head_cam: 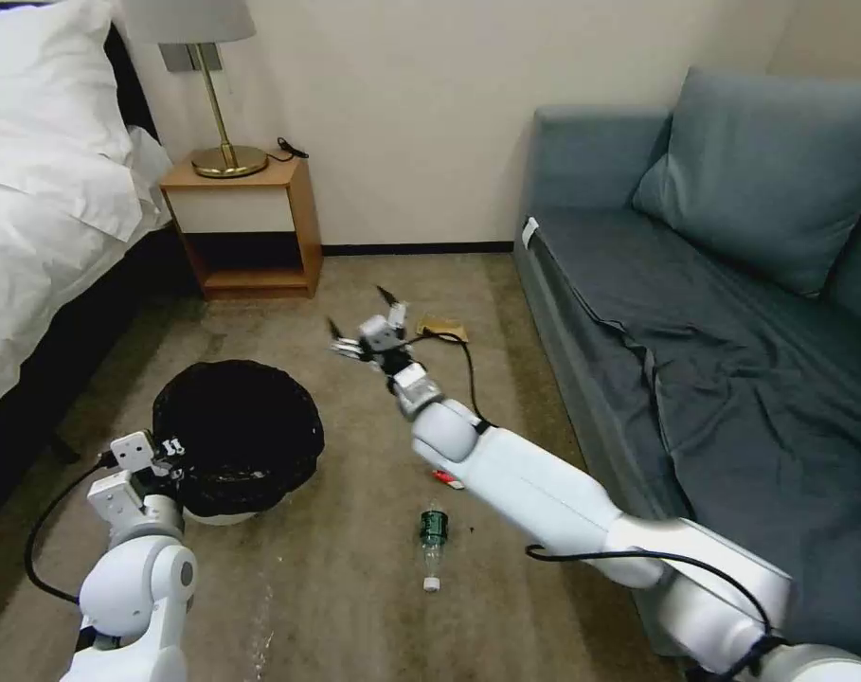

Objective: Pick up the trash bin, then pick up the garbage on the floor and place it into the trash bin.

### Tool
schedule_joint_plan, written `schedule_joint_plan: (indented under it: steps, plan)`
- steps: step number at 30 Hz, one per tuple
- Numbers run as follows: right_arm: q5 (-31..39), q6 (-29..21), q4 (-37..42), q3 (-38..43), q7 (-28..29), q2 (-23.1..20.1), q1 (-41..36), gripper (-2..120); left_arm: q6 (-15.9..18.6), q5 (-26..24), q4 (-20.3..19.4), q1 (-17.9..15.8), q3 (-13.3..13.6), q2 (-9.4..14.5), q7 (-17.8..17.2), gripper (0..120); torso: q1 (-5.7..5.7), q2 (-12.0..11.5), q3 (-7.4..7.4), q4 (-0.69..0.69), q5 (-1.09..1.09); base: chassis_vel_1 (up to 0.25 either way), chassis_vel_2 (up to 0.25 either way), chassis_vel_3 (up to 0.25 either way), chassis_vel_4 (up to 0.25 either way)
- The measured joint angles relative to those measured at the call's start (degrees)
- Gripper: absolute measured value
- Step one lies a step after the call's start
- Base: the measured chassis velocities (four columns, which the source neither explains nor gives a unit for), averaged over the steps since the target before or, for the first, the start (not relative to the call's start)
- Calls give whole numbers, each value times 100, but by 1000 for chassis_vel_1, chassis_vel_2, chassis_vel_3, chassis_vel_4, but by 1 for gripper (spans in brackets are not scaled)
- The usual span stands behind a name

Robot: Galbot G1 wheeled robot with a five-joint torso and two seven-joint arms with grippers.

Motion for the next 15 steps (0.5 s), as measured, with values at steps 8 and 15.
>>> schedule_joint_plan:
  steps: [8, 15]
  plan:
    - [1923, -1346, 966, -700, 1903, -308, -558, 100, -1, 0, -53, 114, 4, -65, 16, 5, 0, 0, 0, 2, -1, 0, 0, 0, 0]
    - [3635, -2496, 1360, -879, 2774, -293, -748, 100, -49, 20, 19, 132, -6, -114, 29, 5, 0, 0, -1, 1, -2, 0, 0, 0, 0]
